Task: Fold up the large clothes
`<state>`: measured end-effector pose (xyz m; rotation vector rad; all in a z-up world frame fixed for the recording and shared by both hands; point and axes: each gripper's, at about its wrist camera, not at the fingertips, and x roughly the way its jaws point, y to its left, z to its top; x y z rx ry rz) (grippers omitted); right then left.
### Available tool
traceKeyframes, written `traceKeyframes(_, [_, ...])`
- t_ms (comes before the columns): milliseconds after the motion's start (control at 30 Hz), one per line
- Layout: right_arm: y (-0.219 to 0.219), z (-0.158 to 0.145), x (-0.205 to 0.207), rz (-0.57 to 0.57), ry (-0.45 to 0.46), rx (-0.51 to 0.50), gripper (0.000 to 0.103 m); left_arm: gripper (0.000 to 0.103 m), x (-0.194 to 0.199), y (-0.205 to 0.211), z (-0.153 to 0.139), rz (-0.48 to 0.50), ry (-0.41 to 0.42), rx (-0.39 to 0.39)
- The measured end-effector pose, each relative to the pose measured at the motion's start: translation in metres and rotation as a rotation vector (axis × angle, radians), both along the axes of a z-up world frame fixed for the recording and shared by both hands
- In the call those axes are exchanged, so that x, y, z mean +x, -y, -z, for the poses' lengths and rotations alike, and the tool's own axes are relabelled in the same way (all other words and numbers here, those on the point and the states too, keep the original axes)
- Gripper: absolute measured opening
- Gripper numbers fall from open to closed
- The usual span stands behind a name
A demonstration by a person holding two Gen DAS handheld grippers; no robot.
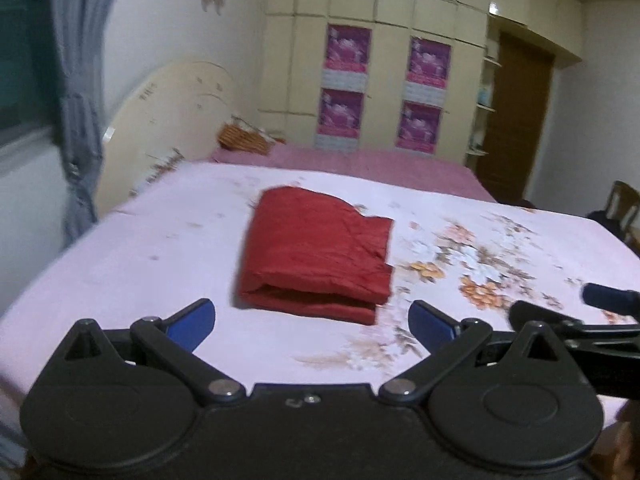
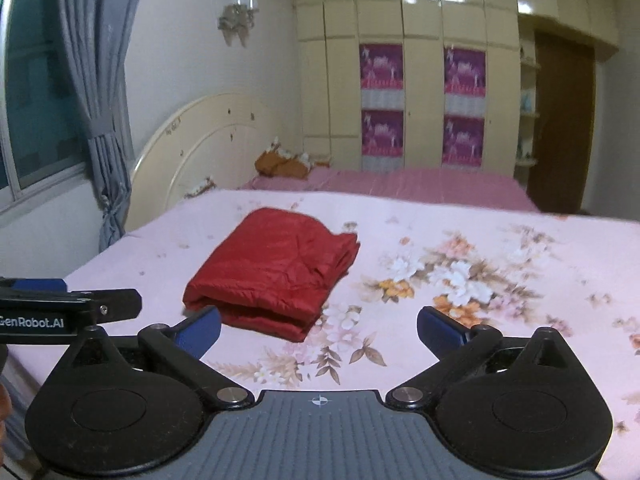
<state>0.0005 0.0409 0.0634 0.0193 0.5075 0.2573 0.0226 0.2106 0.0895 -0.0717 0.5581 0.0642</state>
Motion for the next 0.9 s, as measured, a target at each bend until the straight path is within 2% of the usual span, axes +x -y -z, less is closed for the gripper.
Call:
traceKeyframes(200, [-0.004,-0.009,-0.022,0.009,0.033,-0.017,0.103,0.103,-0.02,-0.017,-0.008,-0.053,-0.015,-0.025])
traceKeyframes(300, [-0.005,-0.01,-0.027,0.028,0.042,-0.018,0.103,0.103,-0.027,-0.022,-0.011,-0.071,-0.01,-0.01])
traceKeyframes(900, [-0.008,-0.013,-0.038,0.029,0.042,-0.002,0.103,0.103,-0.039,-0.021,-0.015,-0.064,0.001,0.038])
